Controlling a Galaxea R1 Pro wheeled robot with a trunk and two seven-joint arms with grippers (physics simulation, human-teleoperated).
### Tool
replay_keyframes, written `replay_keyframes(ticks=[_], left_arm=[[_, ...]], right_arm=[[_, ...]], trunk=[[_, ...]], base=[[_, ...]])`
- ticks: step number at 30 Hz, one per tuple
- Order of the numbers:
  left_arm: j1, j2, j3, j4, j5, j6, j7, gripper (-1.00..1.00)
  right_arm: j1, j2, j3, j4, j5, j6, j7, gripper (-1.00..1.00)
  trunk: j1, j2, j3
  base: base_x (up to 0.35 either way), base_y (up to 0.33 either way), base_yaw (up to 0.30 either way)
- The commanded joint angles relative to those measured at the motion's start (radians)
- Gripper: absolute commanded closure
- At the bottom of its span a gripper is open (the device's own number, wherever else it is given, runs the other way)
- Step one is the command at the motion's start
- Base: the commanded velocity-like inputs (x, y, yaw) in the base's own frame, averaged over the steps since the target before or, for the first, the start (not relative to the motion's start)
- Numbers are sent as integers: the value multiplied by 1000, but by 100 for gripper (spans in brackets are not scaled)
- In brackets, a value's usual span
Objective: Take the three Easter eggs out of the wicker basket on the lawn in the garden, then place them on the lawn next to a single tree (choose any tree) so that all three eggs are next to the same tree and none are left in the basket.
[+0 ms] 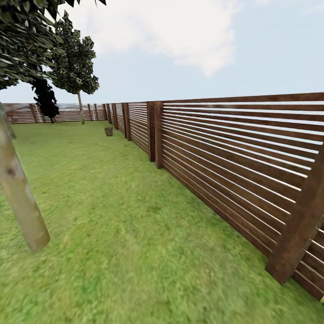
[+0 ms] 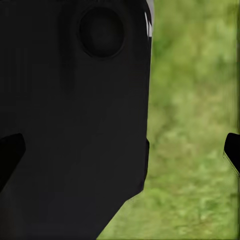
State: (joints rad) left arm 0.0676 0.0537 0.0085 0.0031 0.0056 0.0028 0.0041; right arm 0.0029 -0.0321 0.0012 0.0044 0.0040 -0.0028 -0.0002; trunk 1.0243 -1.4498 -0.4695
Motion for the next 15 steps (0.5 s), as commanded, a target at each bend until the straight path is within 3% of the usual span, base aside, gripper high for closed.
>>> replay_keyframes(ticks=[1, 9, 15], left_arm=[[0, 0, 1, 0, 1, 0, 0, -100], [0, 0, 1, 0, 1, 0, 0, -100], [0, 0, 1, 0, 1, 0, 0, -100]], right_arm=[[0, 0, 0, 0, 0, 0, 0, -100], [0, 0, 0, 0, 1, 0, 0, -100], [0, 0, 0, 0, -1, -2, 0, -100]], trunk=[[1, 0, 0], [1, 0, 0], [1, 0, 0]], base=[[348, 0, 5], [348, 0, 2], [348, 0, 191]])
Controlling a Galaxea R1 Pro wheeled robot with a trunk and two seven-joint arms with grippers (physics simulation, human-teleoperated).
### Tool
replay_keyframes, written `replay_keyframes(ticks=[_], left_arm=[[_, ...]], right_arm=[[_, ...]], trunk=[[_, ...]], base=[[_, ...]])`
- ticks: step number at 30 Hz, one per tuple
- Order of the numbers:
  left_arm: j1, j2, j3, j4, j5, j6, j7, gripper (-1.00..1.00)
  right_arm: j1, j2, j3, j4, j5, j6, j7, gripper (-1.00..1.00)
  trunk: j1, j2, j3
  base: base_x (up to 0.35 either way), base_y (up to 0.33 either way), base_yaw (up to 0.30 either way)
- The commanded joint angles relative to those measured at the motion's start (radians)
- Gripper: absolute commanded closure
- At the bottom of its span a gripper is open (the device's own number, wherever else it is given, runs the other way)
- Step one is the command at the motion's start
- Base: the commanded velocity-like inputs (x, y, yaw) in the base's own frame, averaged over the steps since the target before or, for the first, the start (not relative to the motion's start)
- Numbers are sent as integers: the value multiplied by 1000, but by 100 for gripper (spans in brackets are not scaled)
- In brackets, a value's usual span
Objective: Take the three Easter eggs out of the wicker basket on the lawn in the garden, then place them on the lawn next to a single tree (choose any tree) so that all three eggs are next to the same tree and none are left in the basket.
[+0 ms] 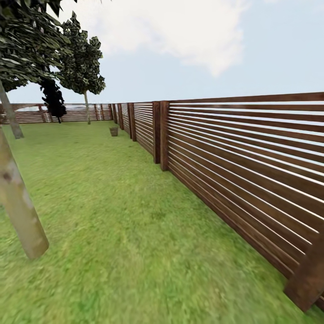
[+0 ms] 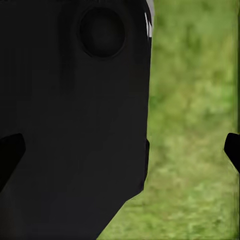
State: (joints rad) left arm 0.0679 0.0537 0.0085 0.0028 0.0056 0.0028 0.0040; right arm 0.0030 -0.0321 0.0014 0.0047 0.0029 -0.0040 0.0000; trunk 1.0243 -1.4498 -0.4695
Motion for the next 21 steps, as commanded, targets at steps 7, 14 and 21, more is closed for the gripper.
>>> replay_keyframes(ticks=[7, 14, 21], left_arm=[[0, 0, 1, 0, 1, 0, 1, -100], [0, 0, 1, 0, 1, 0, 1, -100], [0, 0, 1, 0, 1, 0, 0, -100]], right_arm=[[0, 0, 0, 0, 2, 0, 0, -100], [0, 0, 0, 0, 2, 1, 0, -100], [0, 0, 1, 0, 2, 0, 0, -100]], trunk=[[1, 0, 0], [1, 0, 0], [1, 0, 0]], base=[[348, 0, 257], [348, 0, 261], [348, 0, 94]])
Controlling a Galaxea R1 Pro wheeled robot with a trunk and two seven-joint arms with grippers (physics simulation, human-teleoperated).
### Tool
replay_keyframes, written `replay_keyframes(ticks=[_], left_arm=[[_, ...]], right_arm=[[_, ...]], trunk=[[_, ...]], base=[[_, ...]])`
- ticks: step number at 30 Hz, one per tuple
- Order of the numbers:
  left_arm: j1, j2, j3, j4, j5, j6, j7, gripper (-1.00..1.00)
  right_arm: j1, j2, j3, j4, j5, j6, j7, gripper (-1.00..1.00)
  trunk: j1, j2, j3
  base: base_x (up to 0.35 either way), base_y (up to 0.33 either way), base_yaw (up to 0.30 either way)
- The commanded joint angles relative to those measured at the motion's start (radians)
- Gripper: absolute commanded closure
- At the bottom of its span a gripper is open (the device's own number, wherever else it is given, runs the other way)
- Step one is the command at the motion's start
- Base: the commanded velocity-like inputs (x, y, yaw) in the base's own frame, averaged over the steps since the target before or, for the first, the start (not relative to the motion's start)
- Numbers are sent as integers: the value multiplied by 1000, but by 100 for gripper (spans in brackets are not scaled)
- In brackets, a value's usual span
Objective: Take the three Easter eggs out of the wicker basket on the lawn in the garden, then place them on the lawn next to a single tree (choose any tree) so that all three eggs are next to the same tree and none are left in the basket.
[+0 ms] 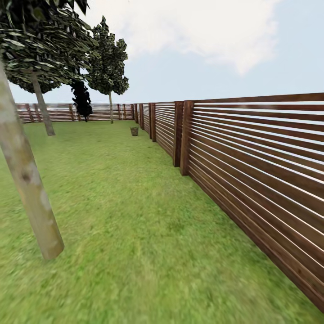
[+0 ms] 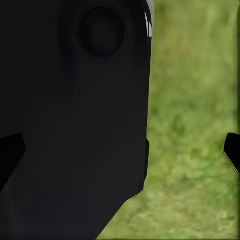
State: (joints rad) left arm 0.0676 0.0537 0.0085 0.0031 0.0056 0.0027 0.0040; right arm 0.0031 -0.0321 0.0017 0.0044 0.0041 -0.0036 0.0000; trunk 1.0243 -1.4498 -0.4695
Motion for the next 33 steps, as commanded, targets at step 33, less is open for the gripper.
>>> replay_keyframes(ticks=[33], left_arm=[[0, 0, 1, 0, 1, 0, 1, -100]], right_arm=[[0, 0, 0, 0, 0, 0, 0, -100]], trunk=[[1, 0, 0]], base=[[348, 0, 0]])
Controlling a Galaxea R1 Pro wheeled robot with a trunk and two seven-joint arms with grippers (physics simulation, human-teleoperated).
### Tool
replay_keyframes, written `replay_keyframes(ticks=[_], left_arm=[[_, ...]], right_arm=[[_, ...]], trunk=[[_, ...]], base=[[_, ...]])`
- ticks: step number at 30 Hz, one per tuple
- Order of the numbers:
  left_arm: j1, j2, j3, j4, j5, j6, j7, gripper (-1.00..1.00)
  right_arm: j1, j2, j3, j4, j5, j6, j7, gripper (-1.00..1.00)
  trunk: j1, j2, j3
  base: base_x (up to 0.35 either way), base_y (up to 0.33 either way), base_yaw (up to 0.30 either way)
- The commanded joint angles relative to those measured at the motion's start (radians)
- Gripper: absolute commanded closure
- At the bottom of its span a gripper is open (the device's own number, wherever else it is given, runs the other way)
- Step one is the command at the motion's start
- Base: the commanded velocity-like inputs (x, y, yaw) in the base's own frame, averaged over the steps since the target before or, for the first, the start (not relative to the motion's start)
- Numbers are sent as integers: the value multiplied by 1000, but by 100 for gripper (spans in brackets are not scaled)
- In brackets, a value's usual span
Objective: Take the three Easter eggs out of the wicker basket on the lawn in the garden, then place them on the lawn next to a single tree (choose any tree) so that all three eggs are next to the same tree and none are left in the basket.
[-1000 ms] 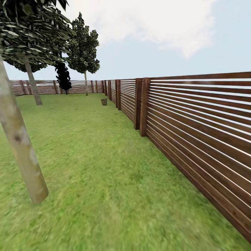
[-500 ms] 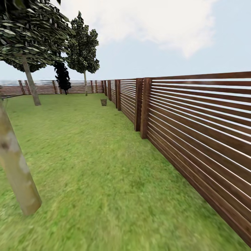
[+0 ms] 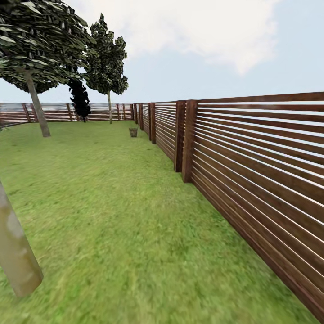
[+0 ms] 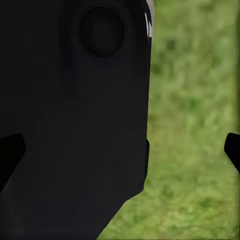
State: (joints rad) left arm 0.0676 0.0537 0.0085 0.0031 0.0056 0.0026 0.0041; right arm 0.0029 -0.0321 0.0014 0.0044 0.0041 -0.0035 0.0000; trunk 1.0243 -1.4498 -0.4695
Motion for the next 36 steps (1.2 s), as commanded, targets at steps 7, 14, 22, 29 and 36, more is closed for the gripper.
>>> replay_keyframes(ticks=[7, 14, 22, 29, 36], left_arm=[[0, 0, 1, 0, 1, 0, 0, -100], [0, 0, 1, 0, 1, 0, 0, -100], [0, 0, 1, 0, 1, 0, 0, -100], [0, 0, 1, 0, 1, 0, 0, -100], [0, 0, 1, 0, 1, 0, 0, -100]], right_arm=[[0, 0, 0, 0, 0, 0, 0, -100], [0, 0, 0, 0, 0, 0, 0, -100], [0, 0, 0, 0, 0, 0, 0, -100], [0, 0, 0, 0, 0, 0, -5, -100], [0, 0, 0, 0, 0, 0, -3, -100]], trunk=[[1, 0, 0], [1, 0, 0], [1, 0, 0], [1, 0, 0], [1, 0, 0]], base=[[348, 0, 0], [348, 0, 0], [348, 0, 0], [348, 0, 84], [348, 0, 61]])
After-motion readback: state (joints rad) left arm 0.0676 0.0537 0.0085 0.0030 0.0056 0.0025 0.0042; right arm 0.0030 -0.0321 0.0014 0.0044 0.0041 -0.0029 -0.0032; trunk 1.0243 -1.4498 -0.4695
